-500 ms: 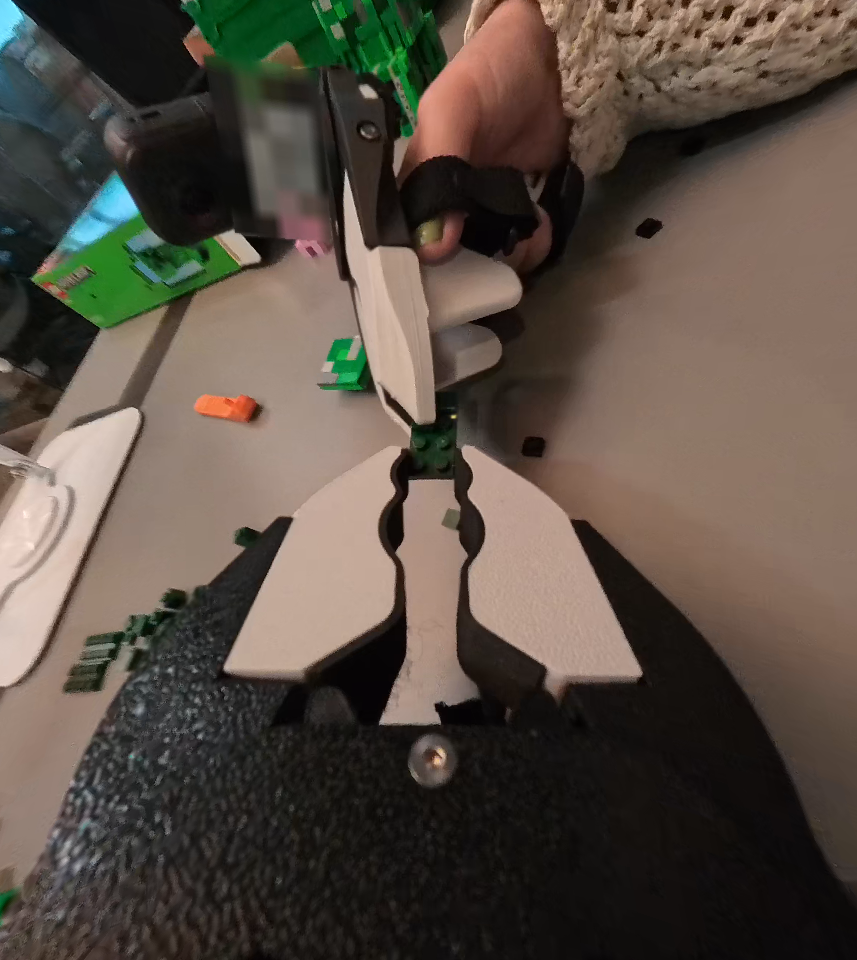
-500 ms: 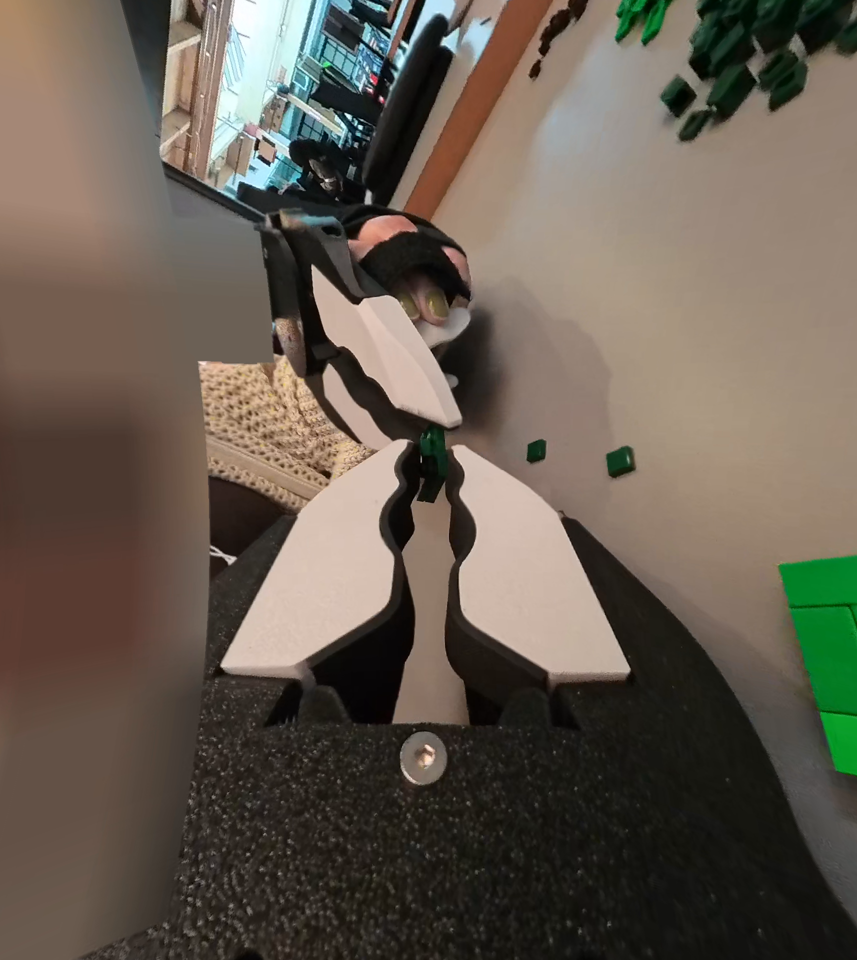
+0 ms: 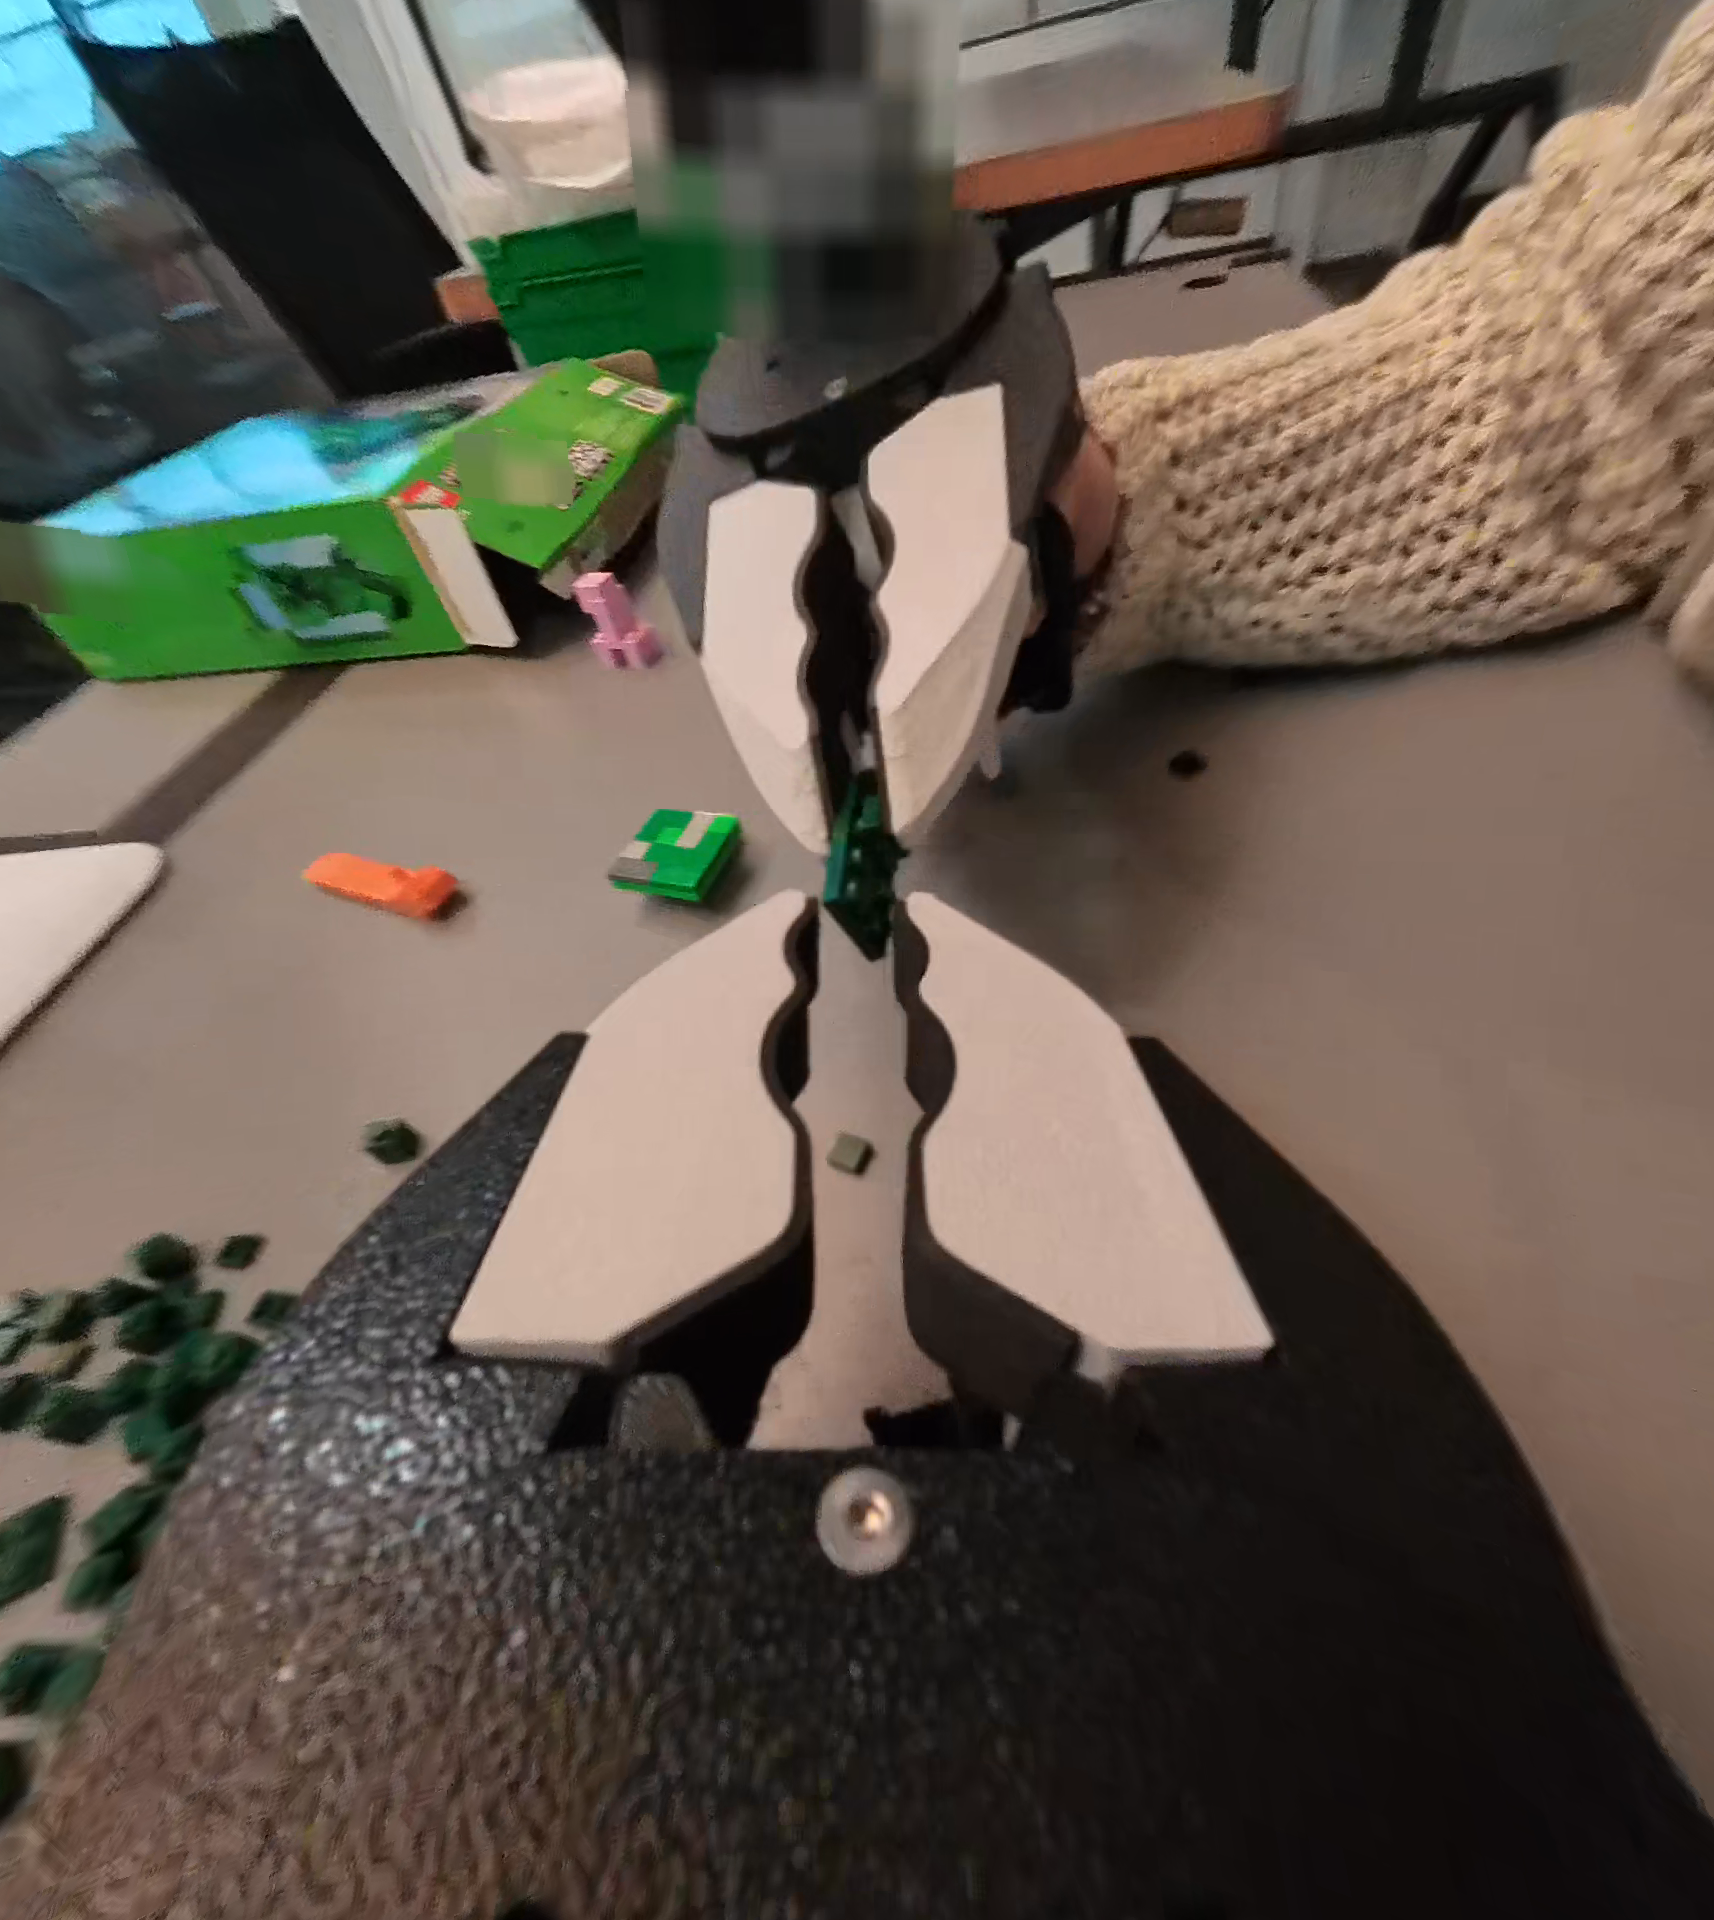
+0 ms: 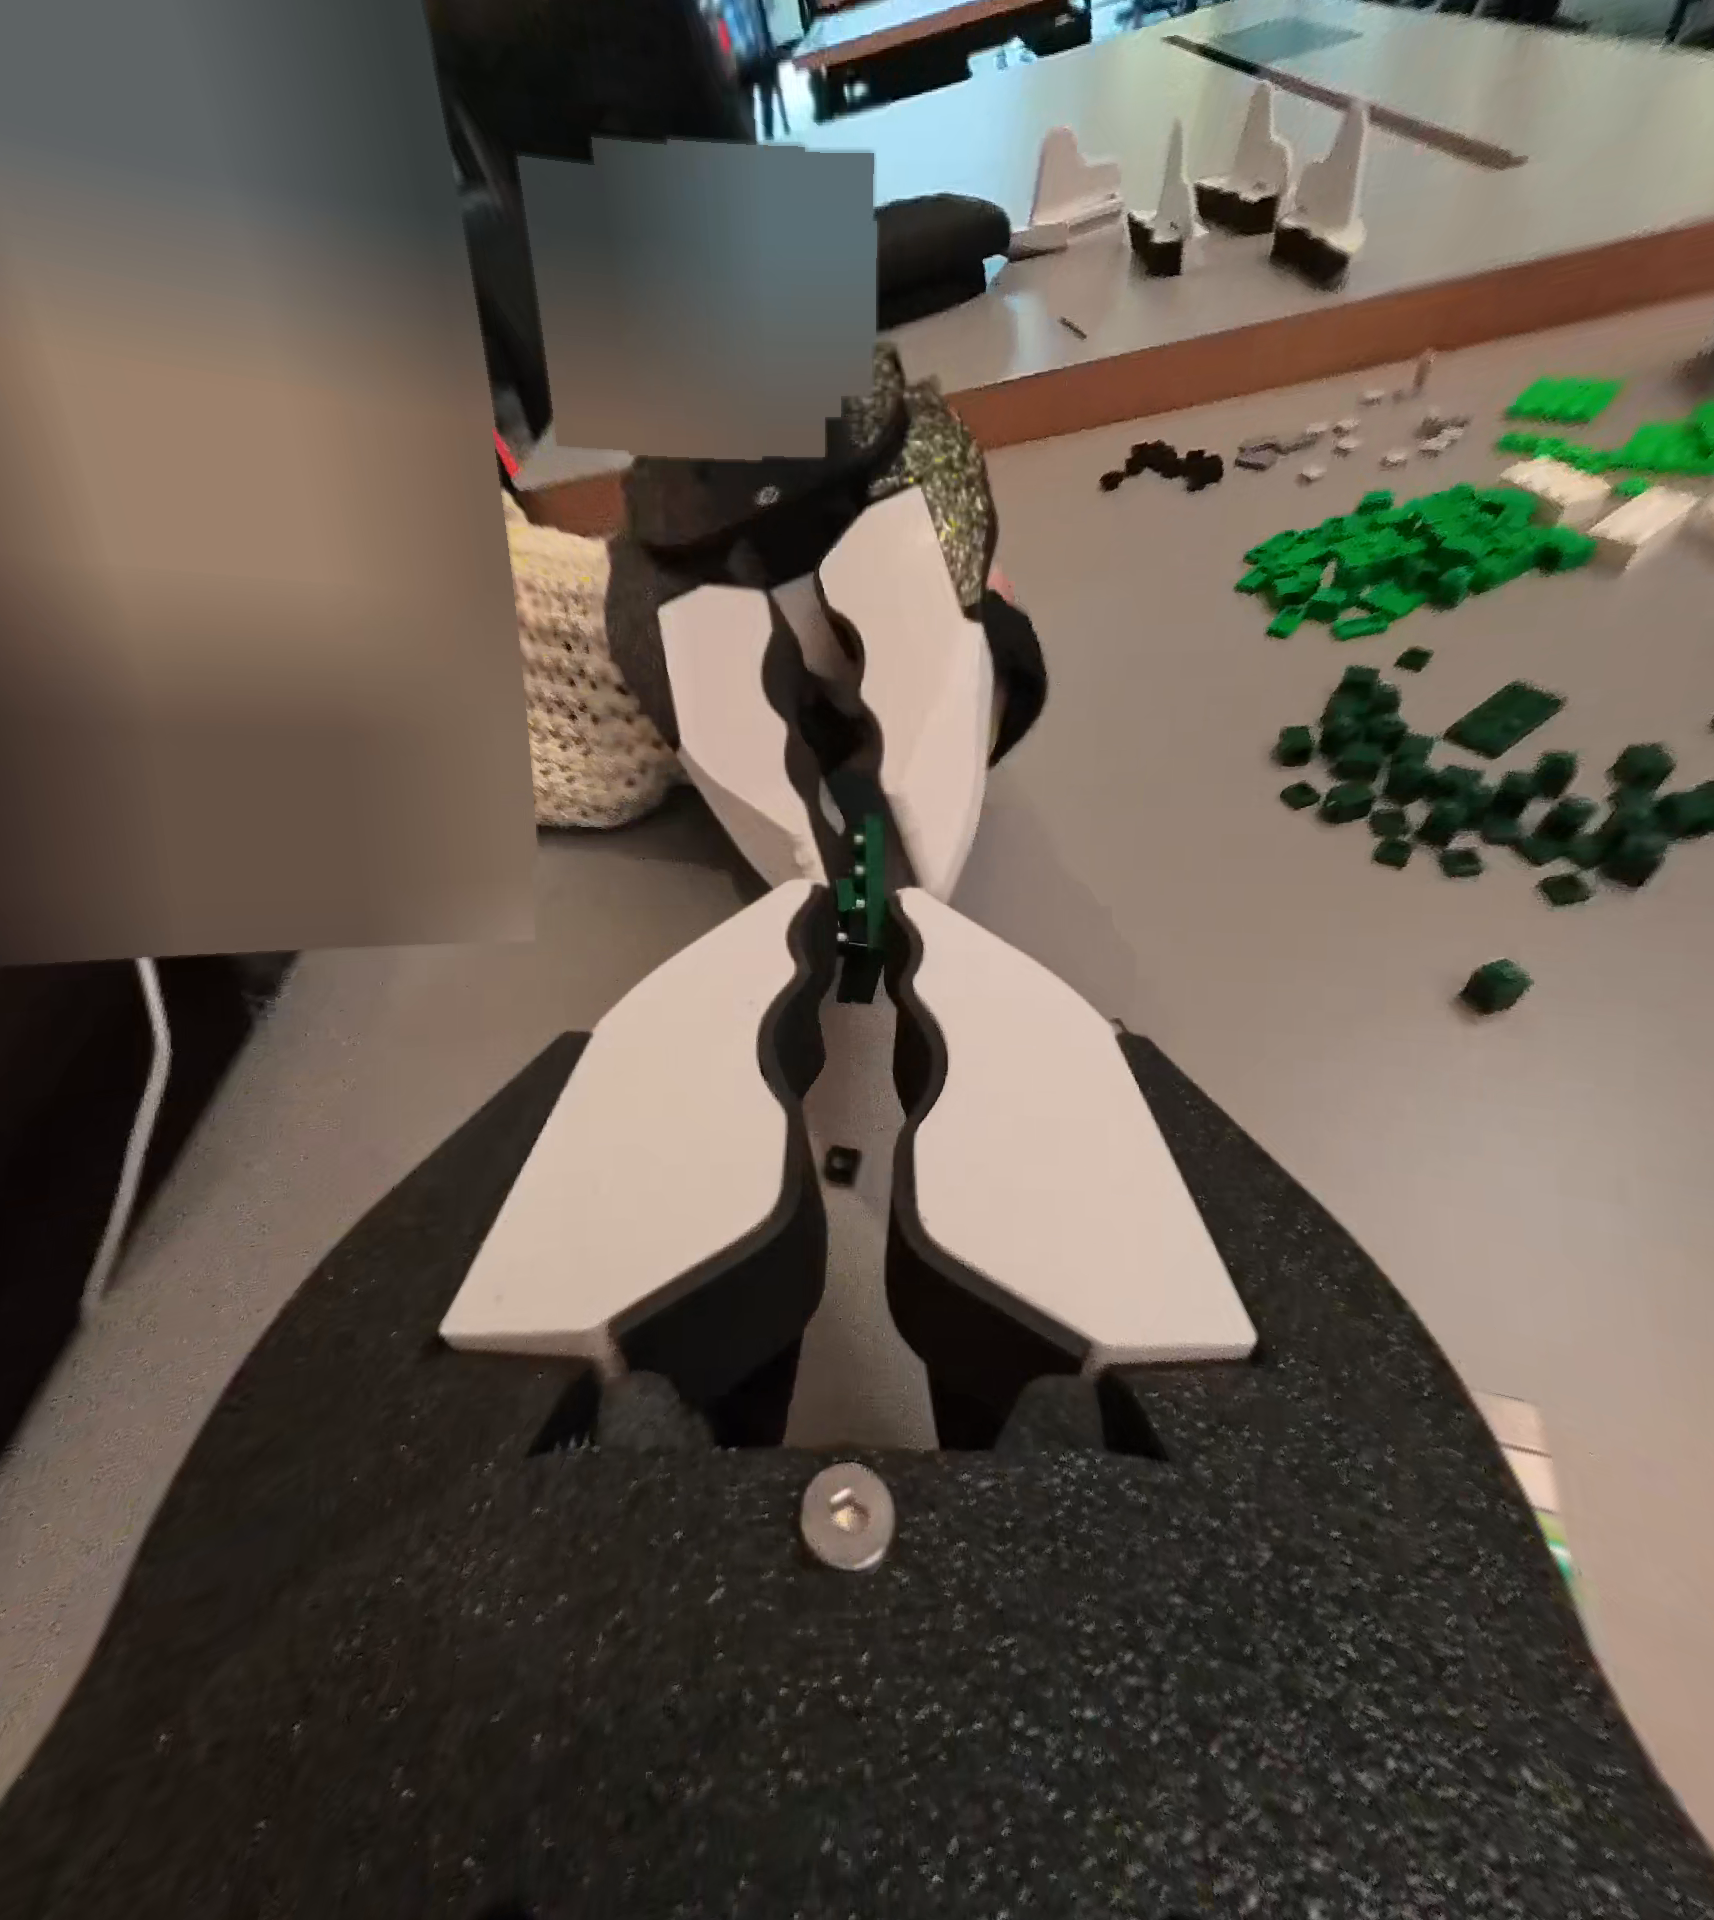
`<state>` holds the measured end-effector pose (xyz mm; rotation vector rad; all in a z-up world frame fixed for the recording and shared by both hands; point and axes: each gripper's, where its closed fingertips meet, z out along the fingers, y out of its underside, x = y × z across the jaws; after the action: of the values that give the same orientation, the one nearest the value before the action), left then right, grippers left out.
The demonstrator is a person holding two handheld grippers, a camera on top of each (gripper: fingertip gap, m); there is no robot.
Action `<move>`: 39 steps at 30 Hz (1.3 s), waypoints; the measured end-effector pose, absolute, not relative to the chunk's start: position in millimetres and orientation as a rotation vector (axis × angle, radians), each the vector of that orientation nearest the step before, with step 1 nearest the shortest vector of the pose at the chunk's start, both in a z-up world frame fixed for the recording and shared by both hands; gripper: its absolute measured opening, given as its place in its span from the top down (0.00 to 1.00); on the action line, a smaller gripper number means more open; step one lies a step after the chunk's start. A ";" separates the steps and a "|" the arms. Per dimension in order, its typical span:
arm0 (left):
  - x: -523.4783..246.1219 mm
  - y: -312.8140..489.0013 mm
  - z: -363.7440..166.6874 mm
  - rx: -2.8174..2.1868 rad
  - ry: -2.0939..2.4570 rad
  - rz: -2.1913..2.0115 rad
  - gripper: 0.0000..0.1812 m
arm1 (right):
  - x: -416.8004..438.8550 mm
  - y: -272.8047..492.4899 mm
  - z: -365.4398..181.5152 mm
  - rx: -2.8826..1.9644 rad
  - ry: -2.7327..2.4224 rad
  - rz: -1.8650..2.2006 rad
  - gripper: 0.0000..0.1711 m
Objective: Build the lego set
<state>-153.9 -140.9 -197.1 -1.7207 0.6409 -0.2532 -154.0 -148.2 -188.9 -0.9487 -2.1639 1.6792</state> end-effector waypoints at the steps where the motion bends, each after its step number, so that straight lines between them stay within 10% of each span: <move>1: -151.8 -141.6 -198.1 -1.723 0.640 -0.290 0.94 | -152.7 -148.3 -189.5 -0.903 -2.176 1.639 0.95; 39: -146.7 -147.5 -173.9 -1.539 0.551 -0.459 0.98 | -150.7 -156.0 -161.6 -0.553 -1.905 1.597 0.95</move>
<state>-146.7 -147.5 -173.9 -1.5388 0.5515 -0.4586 -150.7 -156.0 -161.6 -0.5525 -1.9055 1.5974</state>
